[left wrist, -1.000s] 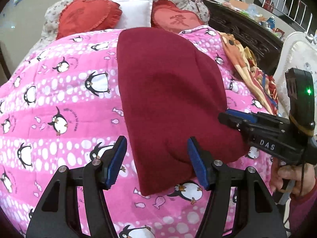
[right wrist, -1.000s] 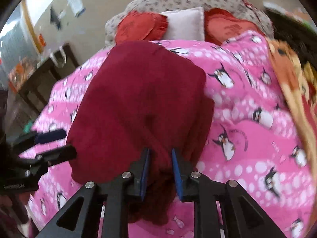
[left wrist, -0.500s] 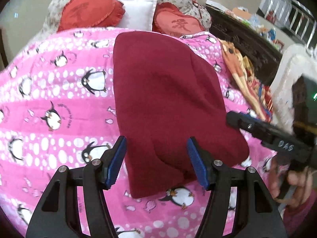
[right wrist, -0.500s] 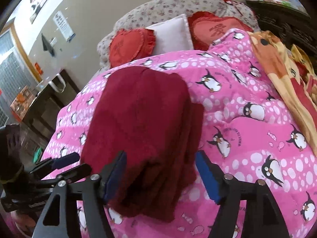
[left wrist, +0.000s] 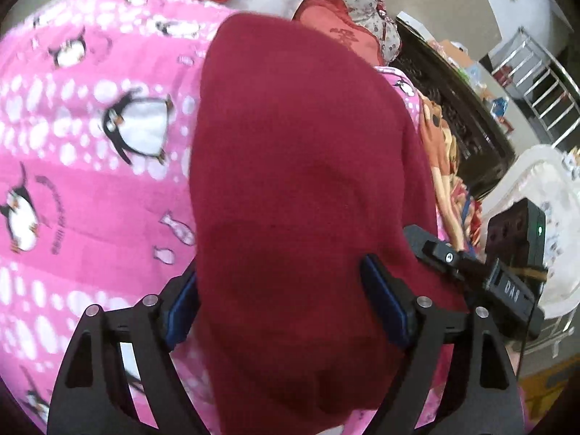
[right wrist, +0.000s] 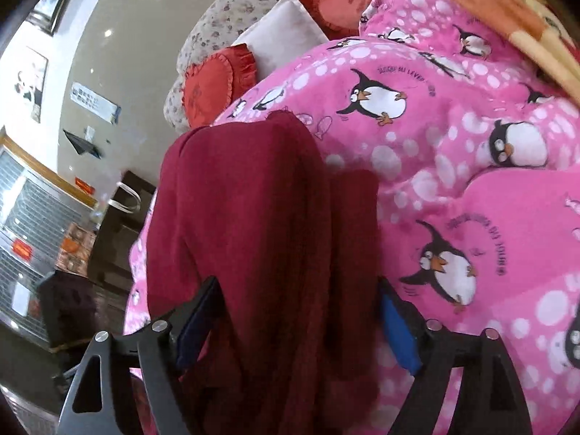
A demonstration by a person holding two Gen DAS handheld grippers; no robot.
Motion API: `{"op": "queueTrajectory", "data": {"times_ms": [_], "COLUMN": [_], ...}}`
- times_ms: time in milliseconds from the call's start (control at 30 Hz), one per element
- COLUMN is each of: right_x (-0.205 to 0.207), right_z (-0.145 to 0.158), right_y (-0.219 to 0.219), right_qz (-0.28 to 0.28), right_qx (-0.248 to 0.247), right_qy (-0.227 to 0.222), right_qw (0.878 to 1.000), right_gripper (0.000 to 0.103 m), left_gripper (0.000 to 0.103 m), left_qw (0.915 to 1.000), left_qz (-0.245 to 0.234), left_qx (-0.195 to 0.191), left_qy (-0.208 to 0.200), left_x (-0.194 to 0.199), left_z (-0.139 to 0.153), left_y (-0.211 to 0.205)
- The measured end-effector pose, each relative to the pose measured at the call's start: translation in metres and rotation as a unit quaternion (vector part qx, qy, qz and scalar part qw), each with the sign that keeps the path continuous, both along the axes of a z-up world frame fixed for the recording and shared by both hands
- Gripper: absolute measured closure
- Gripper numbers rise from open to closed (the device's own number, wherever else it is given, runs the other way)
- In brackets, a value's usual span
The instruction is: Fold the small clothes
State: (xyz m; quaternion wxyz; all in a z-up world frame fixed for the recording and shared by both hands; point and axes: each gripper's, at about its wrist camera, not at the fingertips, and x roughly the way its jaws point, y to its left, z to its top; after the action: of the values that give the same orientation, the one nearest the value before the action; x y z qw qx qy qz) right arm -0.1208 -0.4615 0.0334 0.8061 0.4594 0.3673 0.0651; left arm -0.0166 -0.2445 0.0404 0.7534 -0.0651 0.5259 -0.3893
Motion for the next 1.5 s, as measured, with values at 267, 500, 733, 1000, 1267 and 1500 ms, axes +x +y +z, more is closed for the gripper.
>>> {"op": "queueTrajectory", "data": {"times_ms": [267,500,733,1000,1267,1500], "right_x": [-0.018,-0.047,-0.052,-0.071,-0.062,-0.072], "right_z": [0.042,0.059,0.044,0.110,0.080,0.086], "right_y": [0.014,0.073,0.113,0.117,0.164,0.157], "right_qz": [0.031,0.093,0.110,0.115,0.173,0.155], "right_qx": [0.002,0.023,-0.035,-0.123,-0.213,-0.206], "right_qy": [-0.034,-0.032,0.007,-0.071,-0.033,-0.044], "right_qw": [0.999,0.995,0.993,0.983,0.961,0.965], "right_gripper": [0.061,0.061,0.047,0.047,0.059,0.057], "left_gripper": [0.041,0.041,0.040,0.040,0.038,0.038], "left_qw": [0.9993,0.9994,0.9976,0.9875,0.9708,0.9592], "left_qz": [-0.031,-0.018,0.033,0.059,0.103,0.110], "left_qx": [-0.016,0.029,0.057,0.126,0.151,0.179], "left_qy": [-0.013,-0.009,0.021,-0.075,-0.155,-0.189], "left_x": [-0.023,-0.056,-0.069,-0.082,-0.092,-0.107], "left_z": [0.040,0.053,0.012,0.039,0.066,0.072], "left_y": [0.023,0.088,0.124,0.126,0.137,0.130]}}
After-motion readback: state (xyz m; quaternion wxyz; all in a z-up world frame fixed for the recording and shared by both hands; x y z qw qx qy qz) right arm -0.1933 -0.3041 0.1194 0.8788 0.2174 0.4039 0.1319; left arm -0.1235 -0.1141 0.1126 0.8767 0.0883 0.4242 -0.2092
